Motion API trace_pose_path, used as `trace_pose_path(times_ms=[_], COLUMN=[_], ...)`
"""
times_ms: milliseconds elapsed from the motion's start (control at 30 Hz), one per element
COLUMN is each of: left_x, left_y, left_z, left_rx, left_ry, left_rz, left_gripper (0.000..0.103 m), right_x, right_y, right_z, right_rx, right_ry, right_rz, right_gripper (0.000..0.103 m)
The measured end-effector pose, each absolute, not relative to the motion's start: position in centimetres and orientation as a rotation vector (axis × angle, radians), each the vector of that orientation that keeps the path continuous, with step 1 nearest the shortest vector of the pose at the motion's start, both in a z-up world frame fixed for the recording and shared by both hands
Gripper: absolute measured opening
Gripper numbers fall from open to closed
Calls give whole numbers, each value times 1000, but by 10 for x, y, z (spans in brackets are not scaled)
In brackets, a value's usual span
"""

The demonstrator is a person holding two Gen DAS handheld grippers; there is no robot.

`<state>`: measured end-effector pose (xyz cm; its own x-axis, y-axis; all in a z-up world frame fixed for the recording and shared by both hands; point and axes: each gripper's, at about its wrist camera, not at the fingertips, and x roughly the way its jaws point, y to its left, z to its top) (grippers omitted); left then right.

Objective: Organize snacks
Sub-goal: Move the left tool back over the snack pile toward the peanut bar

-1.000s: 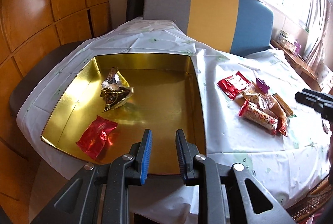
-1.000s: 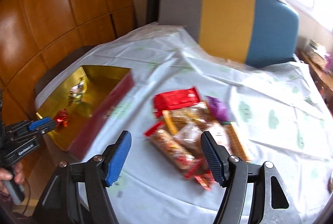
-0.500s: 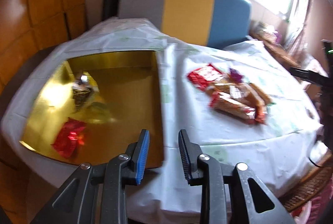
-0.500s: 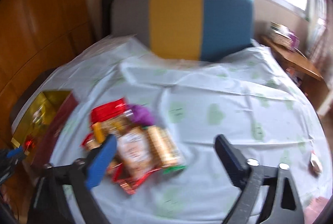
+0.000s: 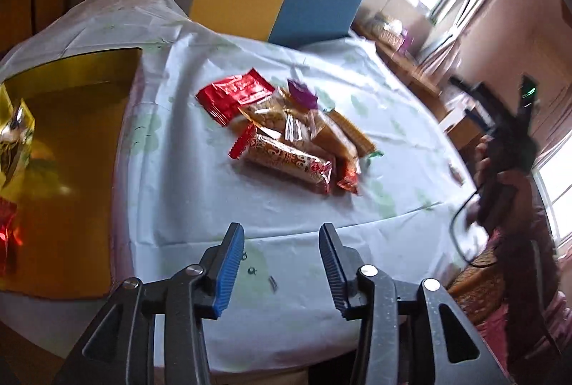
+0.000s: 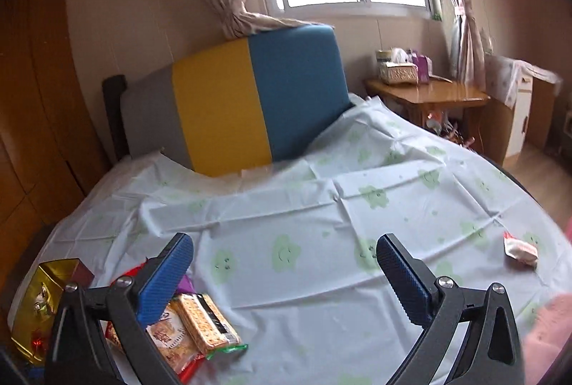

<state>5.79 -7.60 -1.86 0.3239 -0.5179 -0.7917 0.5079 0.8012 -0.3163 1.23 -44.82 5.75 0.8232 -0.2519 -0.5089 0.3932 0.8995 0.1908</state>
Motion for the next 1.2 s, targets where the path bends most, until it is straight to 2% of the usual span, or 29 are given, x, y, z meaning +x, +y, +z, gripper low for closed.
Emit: trace_pose_path(times_ms=[200, 667, 900, 1000, 1067, 1200], left_x=[89, 156, 157, 153, 149, 136], left_y=[-94, -141, -164, -159, -152, -141], left_z=[-41, -76, -76, -73, -69, -57], left_rx=[-115, -410, -254, -208, -162, 24], left_ry=[1223, 1404, 1342, 1324, 1311, 1299], left_rz=[-629, -399, -412, -454, -484, -573], left_gripper=[43, 42, 43, 40, 33, 32], right_x=[17, 16, 18, 20, 20, 23], right_y=[-449, -445, -445, -444, -443, -443], right_z=[48, 48, 45, 42, 41, 37], right_rx=[333, 318, 327, 324, 314, 307], right_ry=[557, 563, 583, 610, 618, 645], right_rz=[-300, -274, -261, -261, -265, -266], right_gripper=[103, 103, 103, 103, 103, 103])
